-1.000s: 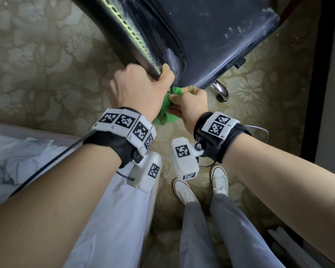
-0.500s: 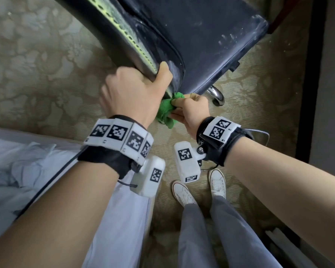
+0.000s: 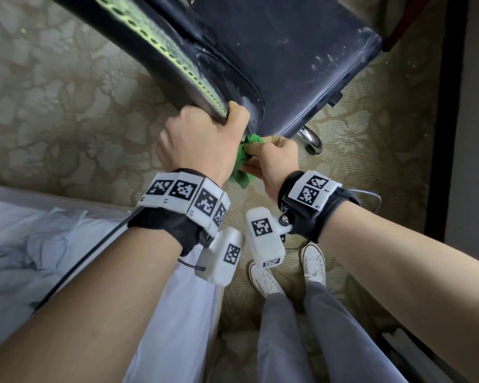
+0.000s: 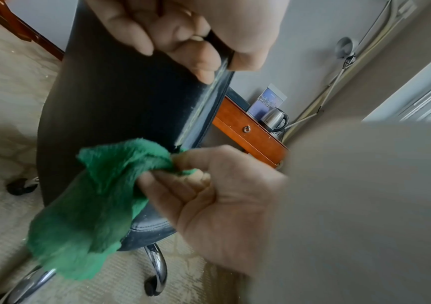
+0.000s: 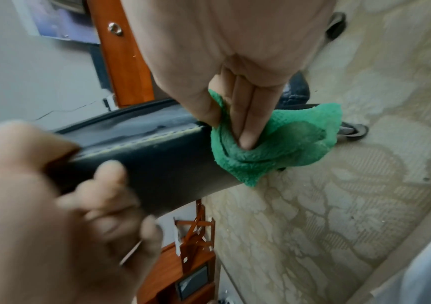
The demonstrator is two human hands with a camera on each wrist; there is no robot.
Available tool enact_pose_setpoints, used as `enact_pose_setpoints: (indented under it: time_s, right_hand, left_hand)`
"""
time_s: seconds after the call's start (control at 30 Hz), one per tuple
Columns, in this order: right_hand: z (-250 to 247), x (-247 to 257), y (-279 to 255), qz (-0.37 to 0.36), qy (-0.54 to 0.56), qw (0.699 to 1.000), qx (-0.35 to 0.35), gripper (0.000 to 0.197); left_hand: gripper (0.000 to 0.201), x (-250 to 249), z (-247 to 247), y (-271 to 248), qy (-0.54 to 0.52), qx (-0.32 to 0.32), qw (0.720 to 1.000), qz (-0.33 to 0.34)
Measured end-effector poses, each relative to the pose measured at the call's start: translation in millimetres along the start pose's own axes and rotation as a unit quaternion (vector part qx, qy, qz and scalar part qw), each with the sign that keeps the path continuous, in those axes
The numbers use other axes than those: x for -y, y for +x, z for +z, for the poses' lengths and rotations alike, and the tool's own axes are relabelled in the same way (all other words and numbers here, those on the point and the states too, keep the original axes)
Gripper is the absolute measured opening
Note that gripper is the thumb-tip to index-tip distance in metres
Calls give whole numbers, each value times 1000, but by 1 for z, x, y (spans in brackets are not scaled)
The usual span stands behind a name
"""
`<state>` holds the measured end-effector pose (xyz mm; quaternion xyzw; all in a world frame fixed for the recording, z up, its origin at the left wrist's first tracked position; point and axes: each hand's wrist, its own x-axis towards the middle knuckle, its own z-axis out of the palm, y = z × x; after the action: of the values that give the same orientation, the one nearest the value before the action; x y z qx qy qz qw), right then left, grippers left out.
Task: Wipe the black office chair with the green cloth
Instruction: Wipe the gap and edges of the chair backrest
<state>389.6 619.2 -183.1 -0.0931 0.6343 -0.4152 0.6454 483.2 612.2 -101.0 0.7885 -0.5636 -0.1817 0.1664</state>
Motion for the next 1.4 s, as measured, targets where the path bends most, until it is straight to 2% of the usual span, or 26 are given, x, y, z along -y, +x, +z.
enact_pose_setpoints:
  time_s: [0.17,0.33,0.5,0.7,0.97,1.17,1.4]
  right_hand:
    - [-3,8,-6,-25,1,999,43,16]
    - [-4,3,2,-5,-27,1000,-14,20]
    - [-5,5,3,6,-35,999,12,18]
    - [-1,10,1,21,-64,998,18,21]
    - [1,23,-11,29,10,997,78,30]
    - [4,21,-13,24,-37,999,21,29]
    - [4,34,-26,-8,-17,998,68,28]
  left_hand:
    - [61,-1,1,-1,1,1,1000,5]
    - [65,-1,-2,-1,11,6,1000,11]
    - [73,4,-17,-1,24,29,999,18]
    - [69,-1,-30,-3,25,-26,999,27]
    - [63,-4,-23,-2,5,-23,999,47]
    - [62,-5,-25,-3,2,-16,999,28]
    - [64,-5,-21,-2,-4,-13,1000,7]
